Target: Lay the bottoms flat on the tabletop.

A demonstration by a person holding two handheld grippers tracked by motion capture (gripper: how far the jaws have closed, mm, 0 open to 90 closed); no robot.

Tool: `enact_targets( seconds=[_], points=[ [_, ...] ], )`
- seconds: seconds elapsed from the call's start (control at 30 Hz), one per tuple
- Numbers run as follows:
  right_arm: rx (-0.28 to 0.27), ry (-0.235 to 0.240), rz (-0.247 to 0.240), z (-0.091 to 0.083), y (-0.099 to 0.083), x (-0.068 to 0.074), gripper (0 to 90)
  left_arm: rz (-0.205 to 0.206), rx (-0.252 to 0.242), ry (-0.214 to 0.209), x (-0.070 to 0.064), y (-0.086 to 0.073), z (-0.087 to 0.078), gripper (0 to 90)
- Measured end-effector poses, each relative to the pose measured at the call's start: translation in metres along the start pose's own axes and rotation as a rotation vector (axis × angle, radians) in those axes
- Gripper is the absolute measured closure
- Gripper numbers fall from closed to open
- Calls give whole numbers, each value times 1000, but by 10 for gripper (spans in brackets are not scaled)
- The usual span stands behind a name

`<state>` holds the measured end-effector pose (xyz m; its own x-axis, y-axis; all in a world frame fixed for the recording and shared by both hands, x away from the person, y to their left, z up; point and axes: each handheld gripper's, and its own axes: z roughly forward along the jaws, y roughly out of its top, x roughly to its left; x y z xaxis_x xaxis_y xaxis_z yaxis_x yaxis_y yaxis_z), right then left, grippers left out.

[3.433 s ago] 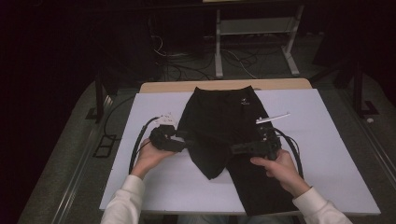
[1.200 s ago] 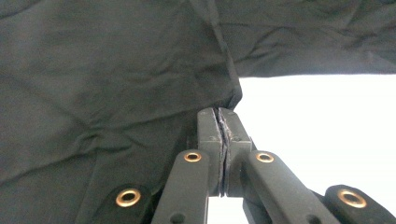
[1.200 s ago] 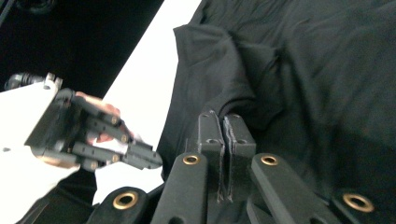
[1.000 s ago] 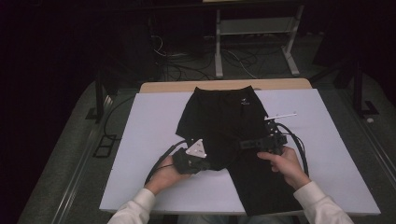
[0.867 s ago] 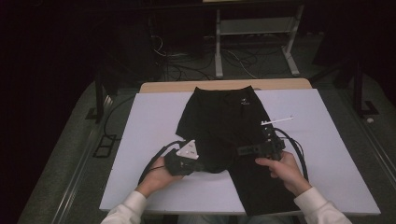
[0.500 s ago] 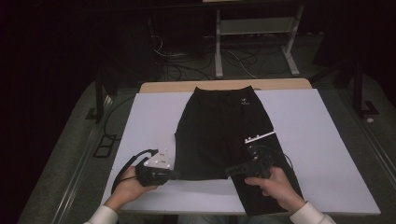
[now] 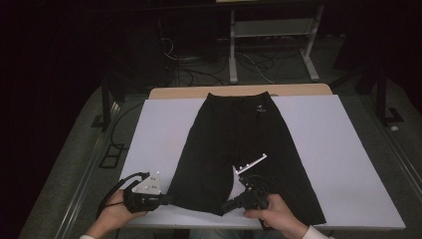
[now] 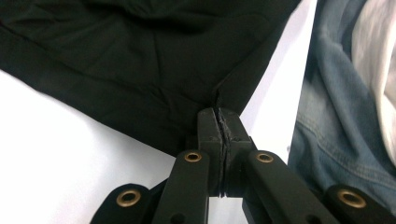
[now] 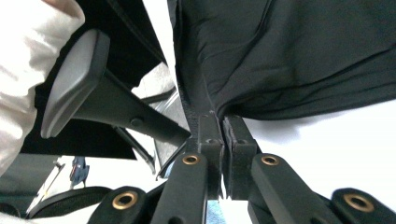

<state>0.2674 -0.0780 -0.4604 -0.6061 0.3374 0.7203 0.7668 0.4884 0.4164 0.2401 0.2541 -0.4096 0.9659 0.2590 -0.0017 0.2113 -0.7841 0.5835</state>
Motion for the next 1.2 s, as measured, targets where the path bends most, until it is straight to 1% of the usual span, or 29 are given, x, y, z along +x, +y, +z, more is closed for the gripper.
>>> enact_targets(
  seconds=[0.13,0.37,0.57,0.6,0.63,0.67,0.7,0.73,0.8,0.87,0.93,0.97,1.03,1.07,1.13,1.17,1.2],
  points=[
    [31,13,-10,9,-2,4,859,7,13,-20,-1,-4,1,877],
    [59,36,-17,14,-4,8,859,10,22,-45,-4,-9,-1,877],
    [86,43,-39,17,-5,11,859,12,32,-95,-6,-10,0,875],
    [90,44,-42,17,-5,11,858,9,31,-97,-6,-10,0,870],
    [92,45,-45,16,-5,11,846,3,29,-91,-6,-10,0,836],
    [94,44,-49,16,-4,11,794,-1,25,-88,-5,-10,-1,784],
    [95,33,-53,14,-4,12,745,-14,10,-89,-5,-9,-1,747],
    [85,18,-67,13,-3,13,691,-18,0,-84,-4,-9,-2,696],
    [62,-32,-121,7,-3,17,614,-29,-29,-81,-3,-7,-4,591],
    [34,-77,-172,1,-1,20,544,-37,-58,-77,-3,-3,-5,514],
    [8,-110,-209,-6,0,22,472,-47,-86,-79,-2,1,-6,439],
    [-2,-128,-223,-10,1,23,434,-56,-100,-83,-1,3,-6,409],
    [-22,-167,-252,-16,2,24,359,-63,-120,-87,0,8,-5,350],
    [-31,-183,-265,-19,3,24,318,-74,-141,-93,2,10,-4,326],
    [-54,-210,-275,-26,5,25,228,-95,-183,-115,5,13,-3,292],
    [-63,-224,-279,-29,6,24,203,-102,-193,-115,5,16,-1,255],
    [-68,-231,-284,-33,6,24,190,-109,-198,-104,5,18,0,198]
  ],
)
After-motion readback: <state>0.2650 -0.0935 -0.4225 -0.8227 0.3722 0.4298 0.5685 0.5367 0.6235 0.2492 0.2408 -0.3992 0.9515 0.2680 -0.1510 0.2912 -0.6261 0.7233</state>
